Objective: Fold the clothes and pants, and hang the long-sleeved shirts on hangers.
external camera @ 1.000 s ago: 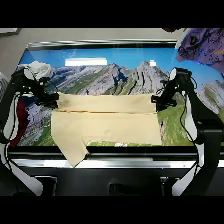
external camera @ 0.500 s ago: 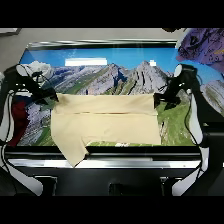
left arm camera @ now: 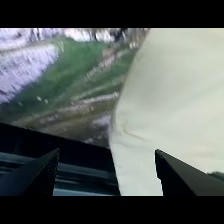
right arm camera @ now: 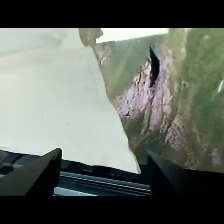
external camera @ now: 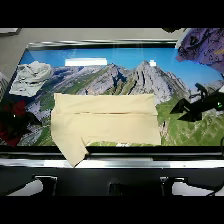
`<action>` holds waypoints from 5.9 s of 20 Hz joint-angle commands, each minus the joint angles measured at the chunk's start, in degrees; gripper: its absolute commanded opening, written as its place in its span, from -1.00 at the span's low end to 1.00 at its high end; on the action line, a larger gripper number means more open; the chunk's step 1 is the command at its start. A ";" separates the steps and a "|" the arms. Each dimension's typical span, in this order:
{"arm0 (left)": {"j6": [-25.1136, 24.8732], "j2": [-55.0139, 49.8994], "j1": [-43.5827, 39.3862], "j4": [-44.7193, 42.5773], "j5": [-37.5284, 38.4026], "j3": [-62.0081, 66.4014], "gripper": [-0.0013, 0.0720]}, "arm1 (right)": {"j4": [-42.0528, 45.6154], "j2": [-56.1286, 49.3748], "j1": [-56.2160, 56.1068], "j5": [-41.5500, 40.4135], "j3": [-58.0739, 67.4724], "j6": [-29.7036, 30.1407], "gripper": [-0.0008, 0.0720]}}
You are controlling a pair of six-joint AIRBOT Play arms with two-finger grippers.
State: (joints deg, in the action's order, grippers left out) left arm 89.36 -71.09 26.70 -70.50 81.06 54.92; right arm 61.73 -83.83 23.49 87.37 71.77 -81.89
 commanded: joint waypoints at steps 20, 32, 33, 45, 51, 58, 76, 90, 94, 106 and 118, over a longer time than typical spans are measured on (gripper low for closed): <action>-7.80 15.69 -7.50 22.16 -19.23 -37.48 -0.49 | -12.70 9.07 2.38 -2.36 -16.20 4.46 0.65; -8.00 15.74 -7.45 22.12 -17.40 -37.46 -0.90 | -6.38 1.40 2.32 -8.46 -23.02 7.78 0.64; -8.00 15.74 -7.45 22.12 -17.40 -37.46 -0.90 | -5.53 1.40 2.32 -9.14 -23.91 7.80 0.64; -7.98 15.74 -7.45 22.12 -17.42 -37.46 -0.90 | -10.67 1.40 2.32 -13.22 -33.20 12.07 0.05; -5.20 15.85 -7.37 17.75 -13.64 -34.53 -0.91 | -11.06 1.79 2.32 -12.59 -33.16 13.00 -0.91; 10.29 31.43 -7.39 -0.46 -0.83 -27.58 -0.91 | -3.56 16.04 2.32 -4.98 -33.16 2.51 -0.92; 0.98 2.99 -11.87 8.57 -13.51 -4.46 -0.91 | 9.44 3.13 -18.93 -18.27 -3.65 -3.13 -0.92; 2.38 -25.70 -17.18 8.59 -11.28 27.98 -0.91 | 15.56 -11.96 -21.90 -20.98 12.04 -4.98 -0.92; 2.80 -29.29 -17.18 8.59 -10.99 32.02 -0.91 | 15.67 -12.68 -21.90 -24.30 12.09 -6.05 -0.91; 2.08 -35.39 -18.23 12.15 -15.54 33.53 -0.50 | 10.03 -17.73 -21.70 -24.94 12.70 -8.63 -0.49; 2.93 -34.27 -17.38 12.46 -5.99 49.88 0.72 | -17.62 -26.10 -1.68 -2.67 20.70 1.75 0.76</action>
State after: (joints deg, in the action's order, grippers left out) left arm 91.57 -105.54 9.21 -58.15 73.60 102.37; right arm 50.78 -106.39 19.57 79.46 92.12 -84.40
